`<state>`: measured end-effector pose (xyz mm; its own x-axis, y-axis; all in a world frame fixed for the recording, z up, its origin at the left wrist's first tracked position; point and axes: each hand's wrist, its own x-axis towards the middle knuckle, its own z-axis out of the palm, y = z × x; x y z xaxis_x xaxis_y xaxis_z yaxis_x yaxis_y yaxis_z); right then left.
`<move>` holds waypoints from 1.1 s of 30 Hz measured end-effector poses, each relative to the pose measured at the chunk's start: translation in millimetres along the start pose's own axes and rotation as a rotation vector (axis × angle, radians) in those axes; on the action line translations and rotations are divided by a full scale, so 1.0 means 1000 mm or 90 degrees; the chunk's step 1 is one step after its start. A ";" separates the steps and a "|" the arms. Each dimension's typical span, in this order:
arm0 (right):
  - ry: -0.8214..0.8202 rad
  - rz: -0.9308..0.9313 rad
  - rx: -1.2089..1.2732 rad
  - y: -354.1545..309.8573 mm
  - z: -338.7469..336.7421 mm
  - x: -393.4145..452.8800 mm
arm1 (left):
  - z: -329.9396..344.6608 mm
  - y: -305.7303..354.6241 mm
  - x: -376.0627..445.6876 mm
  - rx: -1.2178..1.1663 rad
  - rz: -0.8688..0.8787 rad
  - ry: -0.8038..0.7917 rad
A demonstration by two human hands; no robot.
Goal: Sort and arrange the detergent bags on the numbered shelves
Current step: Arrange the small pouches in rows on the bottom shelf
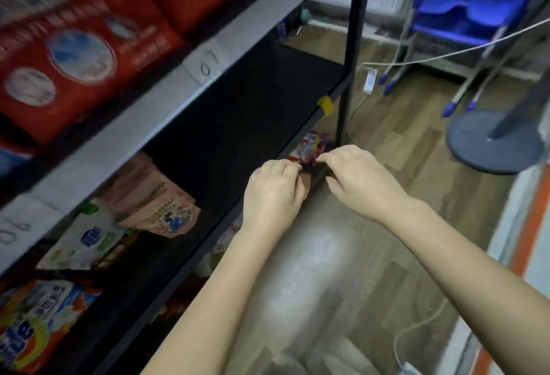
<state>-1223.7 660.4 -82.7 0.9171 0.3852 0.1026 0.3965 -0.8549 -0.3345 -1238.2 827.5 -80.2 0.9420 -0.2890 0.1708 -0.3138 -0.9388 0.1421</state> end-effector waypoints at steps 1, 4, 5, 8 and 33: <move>0.016 0.003 -0.004 -0.004 -0.030 -0.007 | -0.024 0.014 0.005 0.001 0.015 0.018; 0.081 -0.006 -0.022 -0.021 -0.122 -0.018 | -0.105 0.047 0.016 0.013 0.059 0.099; 0.114 -0.019 -0.024 -0.030 -0.153 -0.019 | -0.135 0.054 0.018 0.016 0.069 0.133; 0.211 -0.078 -0.016 -0.068 -0.240 -0.020 | -0.229 0.067 0.011 0.032 0.075 0.253; 0.019 -0.543 -0.051 -0.519 -0.401 0.183 | -0.660 -0.203 -0.219 0.454 -0.676 0.295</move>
<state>-1245.4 1035.3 484.9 0.3048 0.8994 0.3132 0.9517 -0.3000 -0.0647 -1459.2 1205.2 496.9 0.5185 0.5839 0.6247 0.7939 -0.6001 -0.0981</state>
